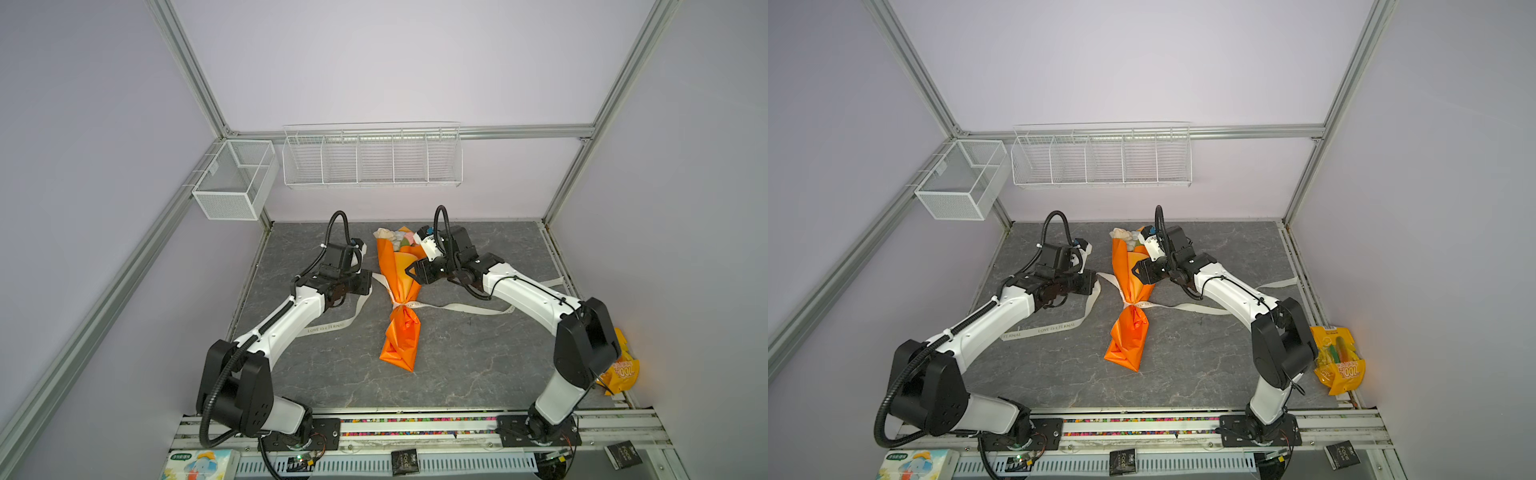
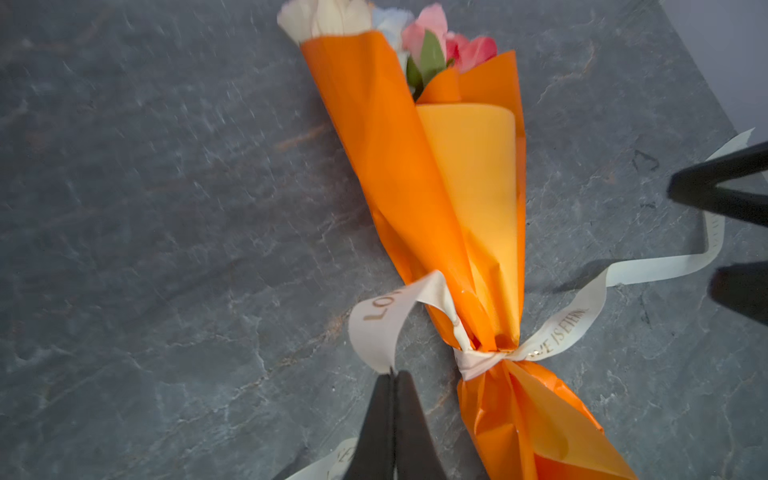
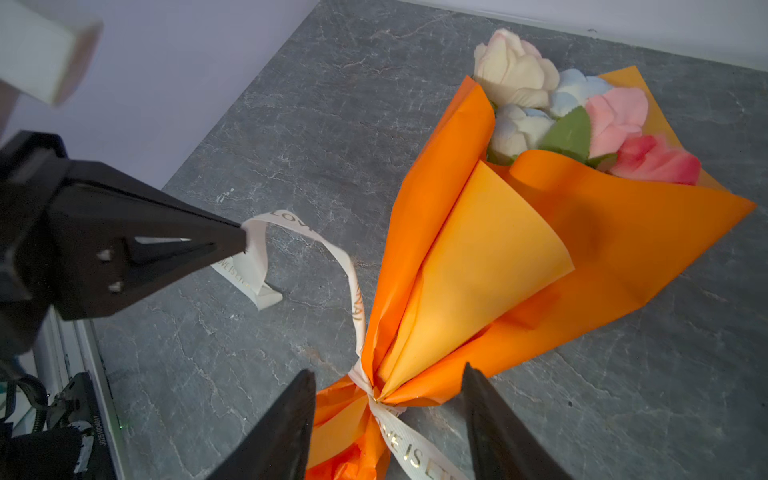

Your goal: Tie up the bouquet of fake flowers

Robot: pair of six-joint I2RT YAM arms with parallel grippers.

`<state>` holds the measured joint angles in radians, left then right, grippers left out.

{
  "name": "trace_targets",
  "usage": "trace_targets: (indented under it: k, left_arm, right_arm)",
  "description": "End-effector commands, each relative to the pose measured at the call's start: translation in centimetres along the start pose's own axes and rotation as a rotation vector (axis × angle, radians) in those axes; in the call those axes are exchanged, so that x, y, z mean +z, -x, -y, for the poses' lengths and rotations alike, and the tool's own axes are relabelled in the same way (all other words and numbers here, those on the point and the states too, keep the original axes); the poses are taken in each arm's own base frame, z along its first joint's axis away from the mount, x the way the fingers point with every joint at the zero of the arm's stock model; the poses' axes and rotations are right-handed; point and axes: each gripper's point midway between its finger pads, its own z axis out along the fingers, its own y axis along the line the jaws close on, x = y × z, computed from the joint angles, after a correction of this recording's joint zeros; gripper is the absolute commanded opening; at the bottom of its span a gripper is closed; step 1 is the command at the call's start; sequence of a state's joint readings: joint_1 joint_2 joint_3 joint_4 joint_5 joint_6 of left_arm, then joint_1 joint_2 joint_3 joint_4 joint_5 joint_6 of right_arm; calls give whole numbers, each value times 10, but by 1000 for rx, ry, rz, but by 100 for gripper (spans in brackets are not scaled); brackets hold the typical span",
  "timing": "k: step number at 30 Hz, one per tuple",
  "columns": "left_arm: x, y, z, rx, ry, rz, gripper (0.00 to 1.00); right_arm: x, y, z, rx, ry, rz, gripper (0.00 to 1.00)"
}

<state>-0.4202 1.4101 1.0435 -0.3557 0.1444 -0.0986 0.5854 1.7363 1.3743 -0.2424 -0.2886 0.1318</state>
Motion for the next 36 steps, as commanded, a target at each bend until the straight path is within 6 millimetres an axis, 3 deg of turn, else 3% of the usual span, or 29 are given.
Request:
trace_targets:
  k: [1,5,9,12,17,28,35,36]
  left_arm:
    - [-12,15,2,157,9,107,0]
    - [-28,24,-7,324,131,168,0]
    - [-27,23,10,550,69,261,0]
    - [-30,33,19,519,25,320,0]
    - [-29,48,42,422,-111,397,0]
    - [-23,44,66,451,-266,399,0]
    - [-18,34,68,482,-279,355,0]
    - [-18,32,68,490,-283,348,0]
  right_arm:
    - [0,17,-25,-150,142,87,60]
    - [6,20,-21,-263,120,116,61]
    - [10,24,-39,-344,205,142,63]
    - [15,15,-58,-371,290,133,63]
    - [24,4,-63,-322,346,129,63]
    - [38,-5,-65,-275,409,76,62]
    - [37,1,-59,-264,385,96,44]
    - [37,2,-58,-261,383,100,37]
